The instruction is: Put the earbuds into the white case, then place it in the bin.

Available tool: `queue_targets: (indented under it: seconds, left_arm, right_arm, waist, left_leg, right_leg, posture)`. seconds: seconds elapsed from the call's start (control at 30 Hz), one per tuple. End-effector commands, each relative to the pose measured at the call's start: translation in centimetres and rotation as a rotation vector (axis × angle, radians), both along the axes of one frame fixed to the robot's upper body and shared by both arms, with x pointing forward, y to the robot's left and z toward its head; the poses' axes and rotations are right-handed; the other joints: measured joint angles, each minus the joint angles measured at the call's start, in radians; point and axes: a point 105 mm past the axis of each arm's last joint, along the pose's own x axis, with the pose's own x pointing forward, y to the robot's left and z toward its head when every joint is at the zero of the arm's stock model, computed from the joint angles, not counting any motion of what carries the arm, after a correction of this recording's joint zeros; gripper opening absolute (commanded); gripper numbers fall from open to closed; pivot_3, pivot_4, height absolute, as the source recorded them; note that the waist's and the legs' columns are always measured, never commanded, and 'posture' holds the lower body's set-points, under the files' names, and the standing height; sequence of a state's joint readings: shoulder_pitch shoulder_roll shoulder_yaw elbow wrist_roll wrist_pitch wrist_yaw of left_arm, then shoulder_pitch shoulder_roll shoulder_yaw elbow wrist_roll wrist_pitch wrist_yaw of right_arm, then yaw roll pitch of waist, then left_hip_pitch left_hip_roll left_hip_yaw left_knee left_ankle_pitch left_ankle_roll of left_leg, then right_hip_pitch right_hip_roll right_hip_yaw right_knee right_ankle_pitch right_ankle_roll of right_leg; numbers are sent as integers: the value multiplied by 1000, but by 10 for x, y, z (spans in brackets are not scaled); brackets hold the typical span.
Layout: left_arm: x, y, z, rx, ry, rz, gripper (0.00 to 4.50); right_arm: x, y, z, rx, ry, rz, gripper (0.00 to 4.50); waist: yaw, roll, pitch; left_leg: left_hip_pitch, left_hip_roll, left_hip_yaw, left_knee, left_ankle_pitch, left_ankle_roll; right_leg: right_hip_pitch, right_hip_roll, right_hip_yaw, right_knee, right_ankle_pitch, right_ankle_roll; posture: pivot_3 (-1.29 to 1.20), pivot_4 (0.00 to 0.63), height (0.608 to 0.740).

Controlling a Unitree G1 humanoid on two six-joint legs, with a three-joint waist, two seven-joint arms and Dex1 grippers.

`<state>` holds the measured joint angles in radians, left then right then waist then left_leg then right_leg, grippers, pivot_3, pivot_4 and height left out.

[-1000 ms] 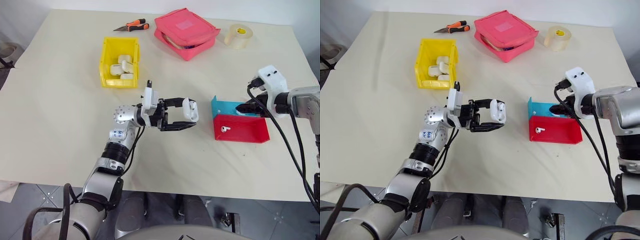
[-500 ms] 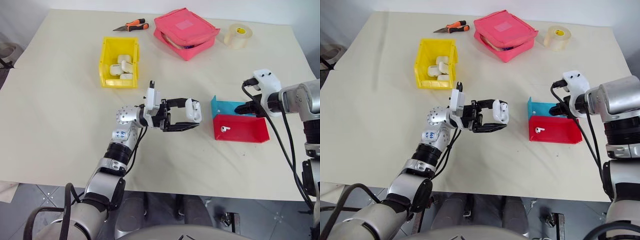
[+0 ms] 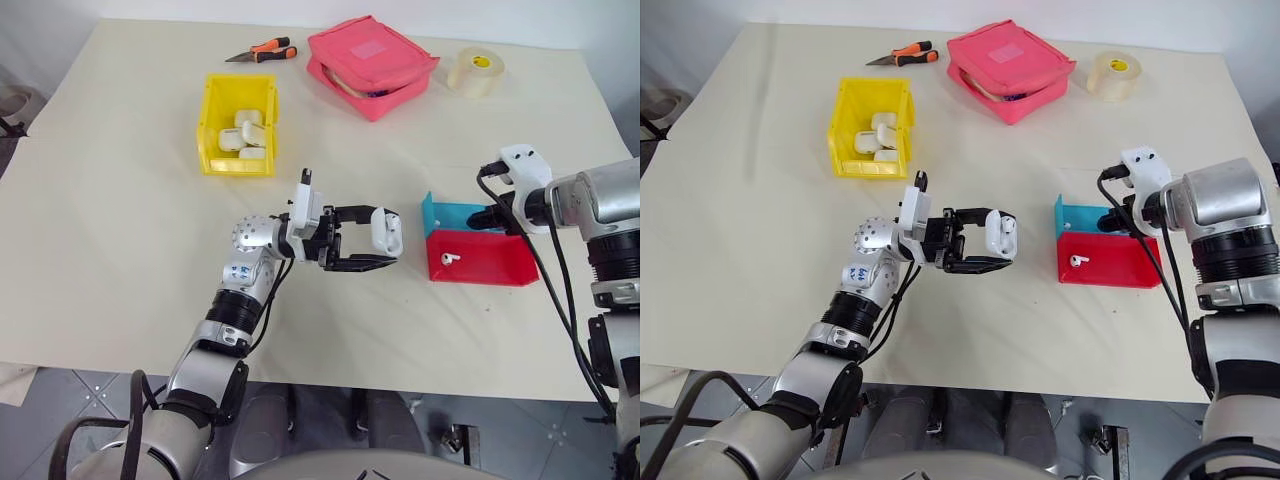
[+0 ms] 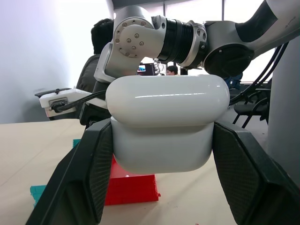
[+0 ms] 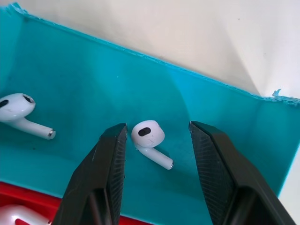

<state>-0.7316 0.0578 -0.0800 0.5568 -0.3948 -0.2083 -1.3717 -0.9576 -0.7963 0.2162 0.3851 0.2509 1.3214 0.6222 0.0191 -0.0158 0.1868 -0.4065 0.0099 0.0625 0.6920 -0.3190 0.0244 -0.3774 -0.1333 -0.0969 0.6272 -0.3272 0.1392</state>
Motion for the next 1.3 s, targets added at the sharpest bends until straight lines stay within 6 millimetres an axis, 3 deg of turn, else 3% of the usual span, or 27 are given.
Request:
queue_targets:
  seconds: [0.03, 0.77, 0.87, 1.03, 1.3]
  left_arm:
    - [-4, -1, 8, -16, -37, -10, 2788]
    - [2, 3, 11, -13, -53, 26, 2788]
    - [3, 4, 11, -12, -56, 33, 2788]
    - [4, 6, 12, -11, -60, 39, 2788]
    - [4, 6, 12, -12, -63, 44, 2788]
  right_arm:
    - [5, -1, 11, -10, -37, 6, 2189]
    - [8, -2, 10, -39, 24, 22, 2189]
    - [8, -2, 10, -43, 26, 24, 1608]
    - [7, -1, 12, -46, 23, 42, 21]
    - [10, 3, 30, -43, -47, 73, 21]
  waist:
    - [0, 0, 0]
    - [0, 0, 0]
    - [0, 0, 0]
    - [1, 0, 0]
    - [-1, 0, 0]
  left_leg:
    - [0, 0, 0, 0, 0, 0]
    - [0, 0, 0, 0, 0, 0]
    - [0, 0, 0, 0, 0, 0]
    - [0, 0, 0, 0, 0, 0]
    - [0, 0, 0, 0, 0, 0]
  right_leg:
    - [0, 0, 0, 0, 0, 0]
    - [0, 0, 0, 0, 0, 0]
    - [0, 0, 0, 0, 0, 0]
    - [0, 0, 0, 0, 0, 0]
    - [0, 0, 0, 0, 0, 0]
  posture:
    - [0, 150, 740]
    - [0, 150, 740]
    - [0, 150, 740]
    - [0, 150, 740]
    - [0, 150, 740]
